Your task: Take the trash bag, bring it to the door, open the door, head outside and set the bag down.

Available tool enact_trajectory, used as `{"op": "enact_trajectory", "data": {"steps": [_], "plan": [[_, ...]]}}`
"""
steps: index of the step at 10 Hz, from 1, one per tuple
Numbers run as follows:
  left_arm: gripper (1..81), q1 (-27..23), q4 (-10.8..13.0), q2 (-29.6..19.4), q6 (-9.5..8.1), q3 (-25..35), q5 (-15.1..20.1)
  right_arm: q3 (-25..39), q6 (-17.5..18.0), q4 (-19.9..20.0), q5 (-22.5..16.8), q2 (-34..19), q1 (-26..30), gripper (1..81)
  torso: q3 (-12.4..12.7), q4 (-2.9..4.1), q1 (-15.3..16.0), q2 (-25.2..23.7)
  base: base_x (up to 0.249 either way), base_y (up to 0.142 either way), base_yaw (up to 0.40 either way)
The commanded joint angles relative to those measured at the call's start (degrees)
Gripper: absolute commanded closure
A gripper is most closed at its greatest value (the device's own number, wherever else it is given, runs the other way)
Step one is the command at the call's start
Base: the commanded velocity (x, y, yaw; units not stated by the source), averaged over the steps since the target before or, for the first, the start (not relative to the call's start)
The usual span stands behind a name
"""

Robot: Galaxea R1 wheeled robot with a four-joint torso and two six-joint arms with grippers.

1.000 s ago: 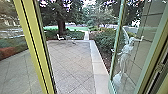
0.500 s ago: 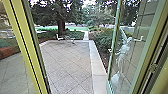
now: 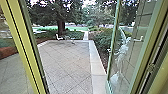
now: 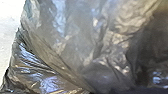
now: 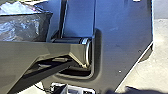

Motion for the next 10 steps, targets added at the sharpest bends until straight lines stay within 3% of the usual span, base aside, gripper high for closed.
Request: {"op": "enact_trajectory", "data": {"steps": [1,10], "plan": [[81.1,-2.57,0.21,0.1,0.46,0.09,4.24,0.19,-0.1,-0.24,-3.2,0.44,2.49,1.0,0.0,0.0,0.0,0.0,0.0,0.0,0.0],[81.1,-2.57,-0.05,0.01,0.37,0.0,4.24,0.28,-0.1,-0.15,-3.2,0.44,2.22,1.0,0.0,0.0,-0.05,0.0,0.0,0.0,0.0]]}}
